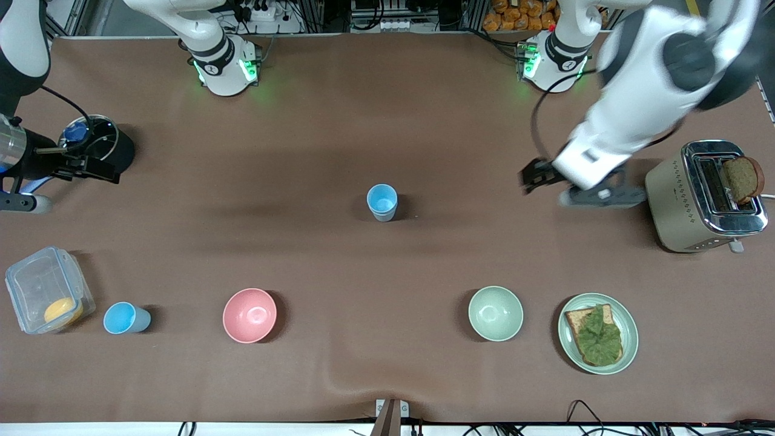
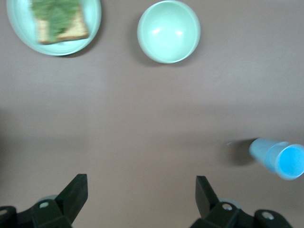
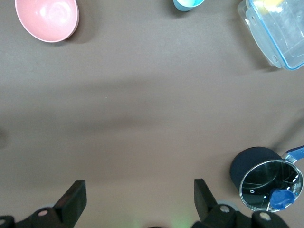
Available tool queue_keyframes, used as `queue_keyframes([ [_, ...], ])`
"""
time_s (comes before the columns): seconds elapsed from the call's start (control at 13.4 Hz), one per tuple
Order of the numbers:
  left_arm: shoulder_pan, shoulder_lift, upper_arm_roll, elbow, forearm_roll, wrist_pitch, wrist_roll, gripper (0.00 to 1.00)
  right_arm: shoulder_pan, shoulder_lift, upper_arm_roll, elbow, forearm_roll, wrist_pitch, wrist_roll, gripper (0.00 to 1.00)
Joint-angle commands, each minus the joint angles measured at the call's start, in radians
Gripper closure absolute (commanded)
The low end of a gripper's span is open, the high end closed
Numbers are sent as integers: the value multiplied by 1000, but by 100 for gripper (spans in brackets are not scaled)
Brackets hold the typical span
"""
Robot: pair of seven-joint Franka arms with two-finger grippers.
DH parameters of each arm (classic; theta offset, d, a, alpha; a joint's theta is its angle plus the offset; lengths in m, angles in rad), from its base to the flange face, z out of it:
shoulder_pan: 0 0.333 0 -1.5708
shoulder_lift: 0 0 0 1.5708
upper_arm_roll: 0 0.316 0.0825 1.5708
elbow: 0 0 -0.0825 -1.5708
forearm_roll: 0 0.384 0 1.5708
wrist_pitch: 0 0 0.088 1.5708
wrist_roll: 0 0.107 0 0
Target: Stack blue cups with both arms
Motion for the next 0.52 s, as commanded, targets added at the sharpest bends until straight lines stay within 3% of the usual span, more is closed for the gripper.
queue_keyframes([
  [0.0,161,-117,-14,-67,14,-64,151,0,0,-16,3,-9,-15,-5,-6,0],
  [0.22,303,-147,15,-44,14,-155,332,0,0,-16,3,-9,-15,-5,-6,0],
  [0.3,300,-160,75,-36,15,-170,362,0,0,-16,3,-9,-15,-5,-4,0],
  [0.45,295,-157,109,37,26,-260,367,0,0,-16,3,-9,-15,-7,-6,0],
])
